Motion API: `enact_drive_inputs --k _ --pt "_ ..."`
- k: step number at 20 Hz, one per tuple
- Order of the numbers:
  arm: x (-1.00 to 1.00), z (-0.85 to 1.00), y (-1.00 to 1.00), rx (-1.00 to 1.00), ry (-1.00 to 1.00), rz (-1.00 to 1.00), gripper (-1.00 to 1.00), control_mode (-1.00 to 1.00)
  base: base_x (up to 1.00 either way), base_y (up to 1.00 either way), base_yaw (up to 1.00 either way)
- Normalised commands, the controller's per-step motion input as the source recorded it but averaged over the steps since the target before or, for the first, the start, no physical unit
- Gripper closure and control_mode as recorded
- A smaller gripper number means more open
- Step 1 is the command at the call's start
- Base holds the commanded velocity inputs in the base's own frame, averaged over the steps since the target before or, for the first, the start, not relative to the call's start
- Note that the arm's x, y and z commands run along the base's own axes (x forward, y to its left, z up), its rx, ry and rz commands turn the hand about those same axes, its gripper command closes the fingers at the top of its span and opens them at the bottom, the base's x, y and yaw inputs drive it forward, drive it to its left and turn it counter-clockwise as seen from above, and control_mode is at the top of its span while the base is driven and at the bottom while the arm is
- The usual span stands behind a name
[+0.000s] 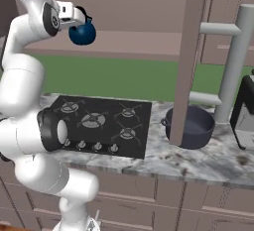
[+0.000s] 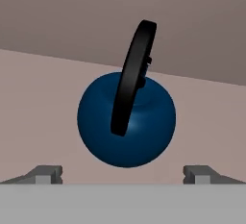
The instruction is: Pick the kettle from the cabinet and place it on a stove burner. Then pick the pot from the counter and place it on another stove burner. Finally, turn both burners on.
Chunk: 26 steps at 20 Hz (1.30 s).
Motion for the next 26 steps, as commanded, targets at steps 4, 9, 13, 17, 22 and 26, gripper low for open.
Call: enact_drive_inputs --k 4,9,13,17,22,26 --pt "0.0 0.0 0.08 0.0 -0.17 -0.01 -1.0 -1.0 0.0 0.0 0.0" --pt "0.04 0.0 0.01 0.0 -0.13 -0.02 -1.0 -1.0 0.0 0.0 0.0" --pt "0.22 0.0 0.0 0.0 -0.06 -0.02 -1.0 -1.0 0.0 0.0 0.0" --pt "0.17 0.0 0.0 0.0 -0.04 -0.02 -1.0 -1.0 0.0 0.0 0.0" --pt "0.1 0.0 0.02 0.0 0.0 -0.01 -1.0 -1.0 0.0 0.0 0.0" --pt "0.12 0.0 0.0 0.0 0.0 0.0 -1.0 -1.0 0.0 0.0 0.0"
